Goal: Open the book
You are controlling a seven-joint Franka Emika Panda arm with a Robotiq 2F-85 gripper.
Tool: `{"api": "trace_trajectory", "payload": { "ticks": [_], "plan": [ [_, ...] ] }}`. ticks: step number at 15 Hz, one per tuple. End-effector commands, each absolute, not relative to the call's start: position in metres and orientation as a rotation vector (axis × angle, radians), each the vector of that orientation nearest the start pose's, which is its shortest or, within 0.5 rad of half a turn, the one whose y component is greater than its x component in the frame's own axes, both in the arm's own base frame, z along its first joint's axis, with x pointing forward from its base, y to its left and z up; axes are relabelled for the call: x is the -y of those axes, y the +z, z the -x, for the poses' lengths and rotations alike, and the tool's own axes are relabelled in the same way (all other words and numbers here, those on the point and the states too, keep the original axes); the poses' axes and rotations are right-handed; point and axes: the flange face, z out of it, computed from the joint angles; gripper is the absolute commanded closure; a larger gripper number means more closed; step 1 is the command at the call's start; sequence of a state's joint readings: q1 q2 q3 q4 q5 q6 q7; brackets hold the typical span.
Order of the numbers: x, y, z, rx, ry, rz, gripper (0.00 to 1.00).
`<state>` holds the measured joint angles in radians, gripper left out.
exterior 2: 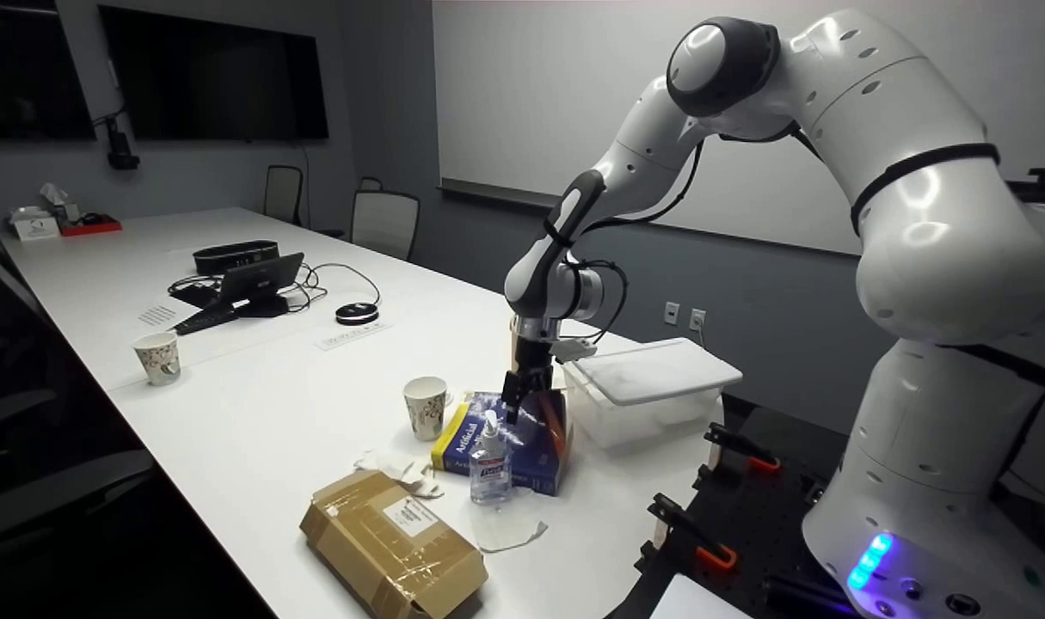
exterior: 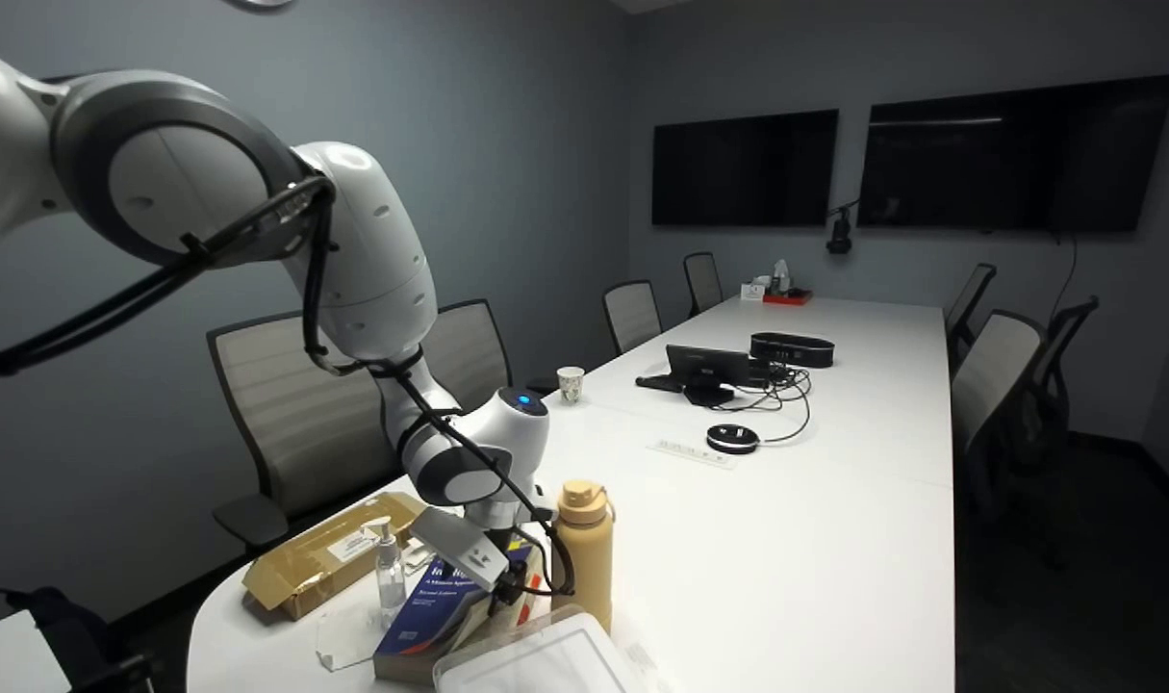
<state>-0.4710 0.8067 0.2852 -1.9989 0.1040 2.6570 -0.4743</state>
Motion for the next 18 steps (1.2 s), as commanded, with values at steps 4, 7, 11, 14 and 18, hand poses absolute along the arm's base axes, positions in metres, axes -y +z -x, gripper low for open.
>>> {"api": "trace_trajectory", "payload": {
  "ticks": [4, 7, 11, 14, 18],
  "plan": [
    [0.089, 0.084, -0.565, 0.224, 0.024, 2.823, 0.0],
    [0.078, 0.1, -0.57, 0.282, -0.023, 2.812, 0.0],
    [0.064, 0.117, -0.577, 0.365, -0.075, 2.776, 0.0],
    [0.053, 0.122, -0.578, 0.419, -0.078, 2.72, 0.0],
    [0.041, 0.128, -0.574, 0.476, -0.035, 2.653, 0.0]
  ]
}}
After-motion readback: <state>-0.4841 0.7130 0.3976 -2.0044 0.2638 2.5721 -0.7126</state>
